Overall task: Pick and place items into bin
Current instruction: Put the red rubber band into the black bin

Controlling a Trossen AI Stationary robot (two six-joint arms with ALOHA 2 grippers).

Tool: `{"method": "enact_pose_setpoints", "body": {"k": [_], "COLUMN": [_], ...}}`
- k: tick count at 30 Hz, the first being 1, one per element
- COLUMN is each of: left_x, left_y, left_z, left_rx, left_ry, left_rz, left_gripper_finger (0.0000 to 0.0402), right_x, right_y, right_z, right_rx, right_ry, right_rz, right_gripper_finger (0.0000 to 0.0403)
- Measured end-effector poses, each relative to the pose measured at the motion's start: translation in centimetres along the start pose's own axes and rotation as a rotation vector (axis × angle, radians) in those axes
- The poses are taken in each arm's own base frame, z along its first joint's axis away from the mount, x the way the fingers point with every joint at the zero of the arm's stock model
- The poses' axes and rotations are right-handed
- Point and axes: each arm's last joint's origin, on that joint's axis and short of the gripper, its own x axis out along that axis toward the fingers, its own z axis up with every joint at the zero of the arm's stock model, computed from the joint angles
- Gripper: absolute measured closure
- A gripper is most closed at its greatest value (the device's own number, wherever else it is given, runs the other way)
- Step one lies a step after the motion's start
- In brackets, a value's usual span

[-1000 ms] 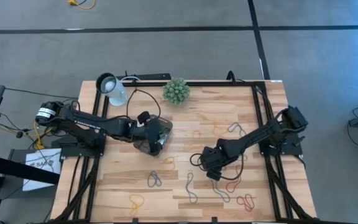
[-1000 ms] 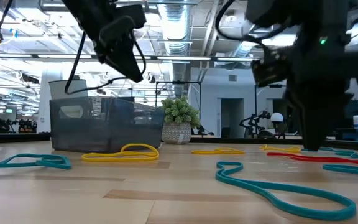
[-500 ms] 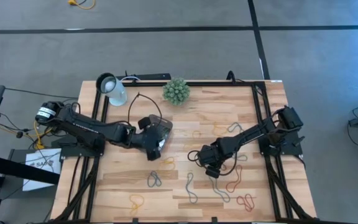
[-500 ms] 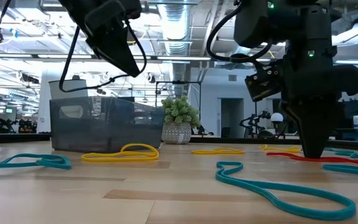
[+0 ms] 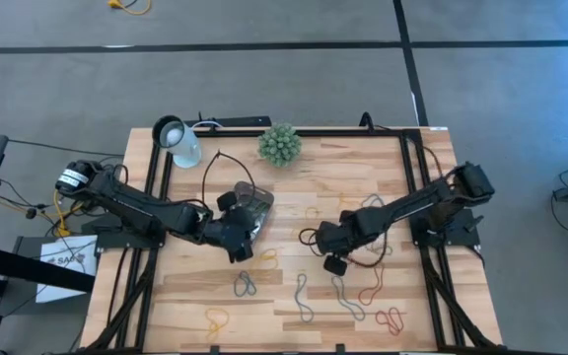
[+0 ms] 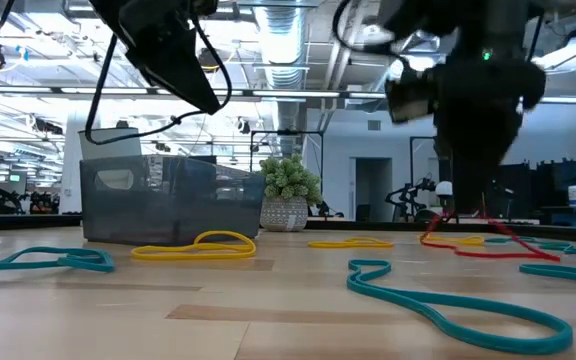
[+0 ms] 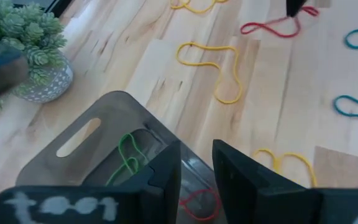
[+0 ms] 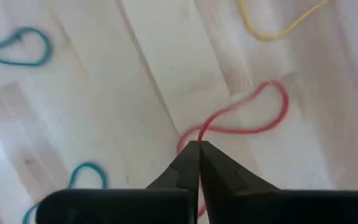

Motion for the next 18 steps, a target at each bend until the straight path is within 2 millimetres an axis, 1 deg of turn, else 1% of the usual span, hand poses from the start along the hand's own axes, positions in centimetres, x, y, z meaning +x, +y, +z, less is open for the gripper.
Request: {"method": "enact_pose_setpoints", "body": {"k": [6, 11, 14, 18], "left_x": [-1.5, -3.6, -5.2, -7.0], "left_y": [-0.4, 0.1, 0.9, 1.9], "left_z": [0.0, 0.0, -0.1, 0.1], "left_rx": [-0.025, -0.04, -0.06, -0.083], "left_ry": [-0.033, -0.077, -0.114, -0.184], "left_rz": [-0.042, -0.013, 0.032, 0.078], "left_gripper_finger": [0.0319, 0.0319, 0.0319, 0.0319], "right_x": [-4.0, -6.9, -8.4, -10.1], "right_y": [-1.1, -2.4, -3.0, -3.5], "right_z": [0.5, 1.3, 2.3, 4.3], "right_rx": [-0.009, -0.021, -0.042, -0.084], "right_ry": [-0.183, -0.34, -0.468, -0.695], "right_rz": [0.009, 0.048, 0.086, 0.14], "right_gripper_finger": [0.0401, 0.0402, 0.0402, 0.0402]}}
